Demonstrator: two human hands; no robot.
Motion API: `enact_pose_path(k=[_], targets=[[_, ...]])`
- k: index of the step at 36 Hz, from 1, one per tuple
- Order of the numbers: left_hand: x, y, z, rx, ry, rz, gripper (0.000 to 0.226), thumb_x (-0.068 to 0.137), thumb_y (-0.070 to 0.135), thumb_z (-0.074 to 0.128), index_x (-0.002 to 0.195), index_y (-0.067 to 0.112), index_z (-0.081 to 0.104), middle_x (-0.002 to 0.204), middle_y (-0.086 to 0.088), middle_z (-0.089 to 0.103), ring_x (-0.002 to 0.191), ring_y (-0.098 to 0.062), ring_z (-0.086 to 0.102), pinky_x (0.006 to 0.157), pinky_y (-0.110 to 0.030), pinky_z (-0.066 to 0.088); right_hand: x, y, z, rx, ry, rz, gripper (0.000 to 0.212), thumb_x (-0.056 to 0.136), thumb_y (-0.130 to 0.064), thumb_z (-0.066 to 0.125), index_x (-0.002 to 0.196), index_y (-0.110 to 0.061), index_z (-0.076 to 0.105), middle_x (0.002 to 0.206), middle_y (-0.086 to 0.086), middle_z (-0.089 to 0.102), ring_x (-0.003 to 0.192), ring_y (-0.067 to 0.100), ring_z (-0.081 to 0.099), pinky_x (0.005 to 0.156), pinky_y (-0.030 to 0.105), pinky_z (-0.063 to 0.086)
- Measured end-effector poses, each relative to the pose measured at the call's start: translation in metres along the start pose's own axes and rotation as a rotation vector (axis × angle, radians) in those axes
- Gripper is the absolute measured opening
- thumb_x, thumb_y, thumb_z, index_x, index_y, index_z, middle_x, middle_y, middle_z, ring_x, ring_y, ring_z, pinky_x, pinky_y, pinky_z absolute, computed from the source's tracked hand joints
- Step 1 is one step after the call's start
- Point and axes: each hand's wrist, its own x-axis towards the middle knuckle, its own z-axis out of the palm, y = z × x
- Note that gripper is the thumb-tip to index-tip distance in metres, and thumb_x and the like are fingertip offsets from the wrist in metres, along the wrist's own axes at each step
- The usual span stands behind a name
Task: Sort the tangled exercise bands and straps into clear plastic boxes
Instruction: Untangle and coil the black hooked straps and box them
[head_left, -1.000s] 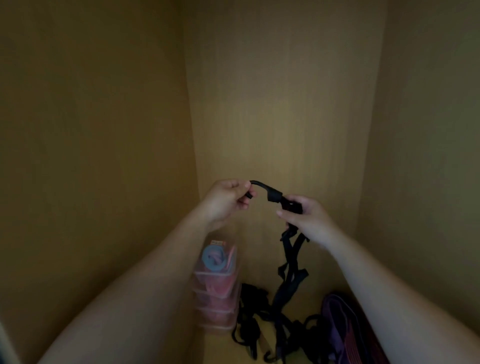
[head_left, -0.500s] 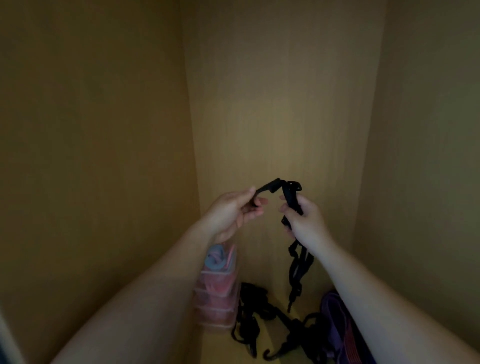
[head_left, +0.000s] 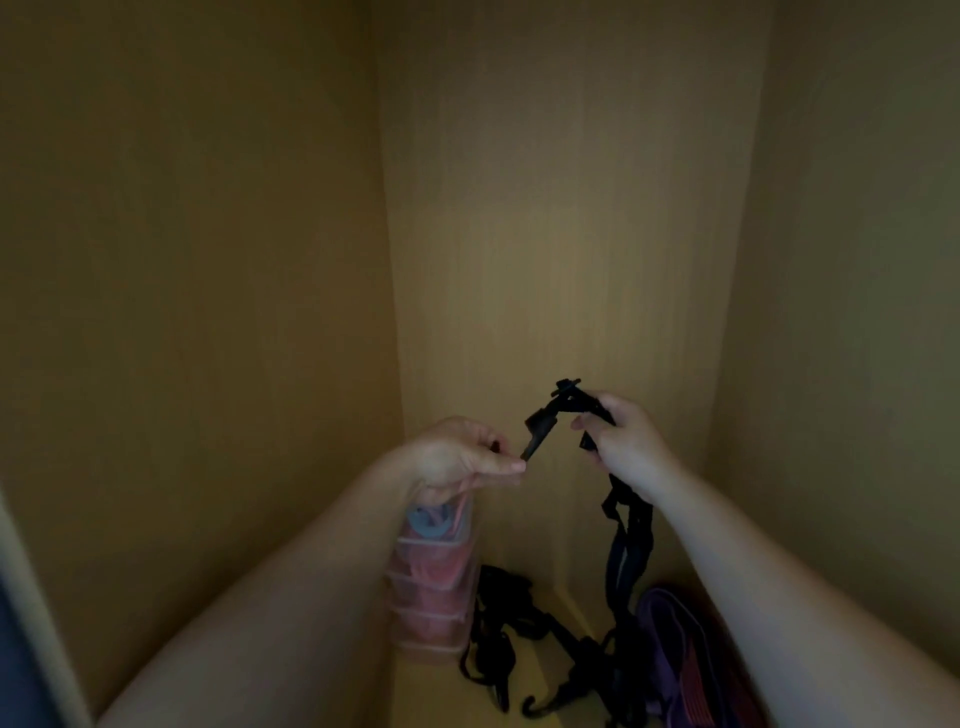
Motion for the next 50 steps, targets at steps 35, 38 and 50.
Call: enact_pose_path(k=[35, 38, 50], targets=[[0.014, 0.013, 0.029, 0.115, 0.337, 0.339, 0.02, 0.103, 0.011, 0.04, 0.108, 0.013, 0.059, 0.063, -0.001, 0.044, 0.043, -0.007, 0.039, 0.042, -0.017, 0.032, -0.038, -0.032, 0.008, 0.283, -0.158, 0.165, 0.054, 0.074, -0.065, 0.059, 0.112, -0.026, 0.055, 0.097, 0.006, 0.067, 0.069, 0.015, 0.061, 0.061, 0.025, 0.05], [0.012, 0.009, 0.028, 0.017, 0.295, 0.351, 0.022, 0.102, 0.007, 0.04, 0.116, 0.007, 0.057, 0.062, 0.001, 0.043, 0.041, -0.003, 0.04, 0.041, -0.017, 0.035, -0.032, -0.033, -0.002, 0.491, -0.129, 0.174, 0.046, 0.076, -0.07, 0.048, 0.103, -0.034, 0.055, 0.114, 0.013, 0.067, 0.075, 0.021, 0.064, 0.07, 0.031, 0.054], [0.008, 0.01, 0.025, 0.126, 0.256, 0.411, 0.025, 0.101, 0.004, 0.038, 0.115, 0.007, 0.059, 0.06, 0.003, 0.045, 0.049, -0.006, 0.04, 0.055, -0.022, 0.04, -0.02, -0.033, -0.012, 0.183, -0.202, -0.042, 0.016, 0.092, -0.024, 0.061, 0.105, -0.017, 0.068, 0.089, 0.002, 0.071, 0.086, 0.013, 0.066, 0.072, 0.021, 0.047]])
